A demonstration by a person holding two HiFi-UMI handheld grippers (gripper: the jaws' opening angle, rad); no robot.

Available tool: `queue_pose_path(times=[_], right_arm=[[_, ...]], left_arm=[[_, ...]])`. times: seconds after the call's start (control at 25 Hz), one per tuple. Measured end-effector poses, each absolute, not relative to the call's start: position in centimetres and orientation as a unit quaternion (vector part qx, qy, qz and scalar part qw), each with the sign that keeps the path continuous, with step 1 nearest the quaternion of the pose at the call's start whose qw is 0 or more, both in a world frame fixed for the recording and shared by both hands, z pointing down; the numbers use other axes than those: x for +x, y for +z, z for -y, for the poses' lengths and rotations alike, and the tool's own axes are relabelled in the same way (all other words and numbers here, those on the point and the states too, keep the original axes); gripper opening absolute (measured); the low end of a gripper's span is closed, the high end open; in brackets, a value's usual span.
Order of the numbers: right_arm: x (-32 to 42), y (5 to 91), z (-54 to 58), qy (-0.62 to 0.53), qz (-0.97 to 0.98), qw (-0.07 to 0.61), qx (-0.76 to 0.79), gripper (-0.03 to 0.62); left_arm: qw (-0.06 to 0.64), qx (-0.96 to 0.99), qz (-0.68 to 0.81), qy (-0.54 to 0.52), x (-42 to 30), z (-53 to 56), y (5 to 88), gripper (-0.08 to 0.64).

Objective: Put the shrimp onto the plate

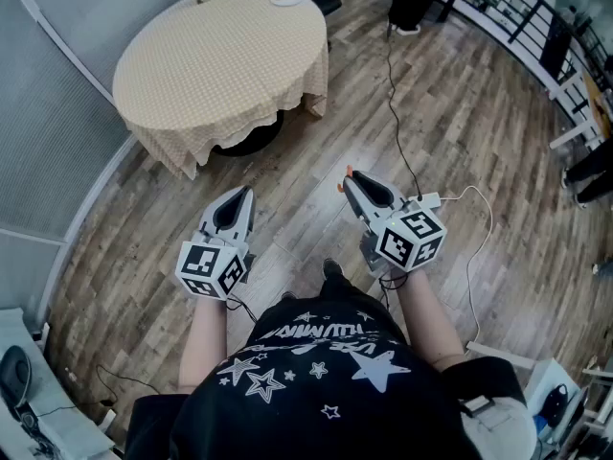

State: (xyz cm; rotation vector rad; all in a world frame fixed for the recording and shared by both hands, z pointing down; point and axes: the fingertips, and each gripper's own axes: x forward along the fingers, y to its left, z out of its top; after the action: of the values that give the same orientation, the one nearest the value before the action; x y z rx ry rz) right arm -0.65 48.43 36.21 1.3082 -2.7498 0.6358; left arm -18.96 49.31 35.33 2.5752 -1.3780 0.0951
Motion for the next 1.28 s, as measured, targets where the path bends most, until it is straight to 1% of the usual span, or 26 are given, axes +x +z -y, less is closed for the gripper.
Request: queue_pose_path(times=[0.44, 0.72, 1.04, 1.28], right_arm=[[-1.3, 35.7, -50.0, 0.203, 0.879, 0.005, 0.431, 0.071], [-2.9, 35.7, -51.3, 0.202, 0.879, 0.002, 0.432, 0.071], [-5.2, 35.8, -53.3, 0.205, 0.88, -0.007, 0.429, 0.071], [-4.9, 35.9, -54.3, 0.207, 0.878, 0.001, 0.431, 0.071]], left_arm=[[0.089, 0.886, 0.454, 0.031, -18.7, -51.2, 34.1, 0.009], [0.084, 0.886, 0.455, 0.03, -20.2, -53.0, 33.7, 0.009], [0.091, 0.887, 0.451, 0.027, -22.2, -55.1, 34.5, 0.009], [0.104, 0.887, 0.449, 0.02, -22.1, -55.7, 35.2, 0.009]])
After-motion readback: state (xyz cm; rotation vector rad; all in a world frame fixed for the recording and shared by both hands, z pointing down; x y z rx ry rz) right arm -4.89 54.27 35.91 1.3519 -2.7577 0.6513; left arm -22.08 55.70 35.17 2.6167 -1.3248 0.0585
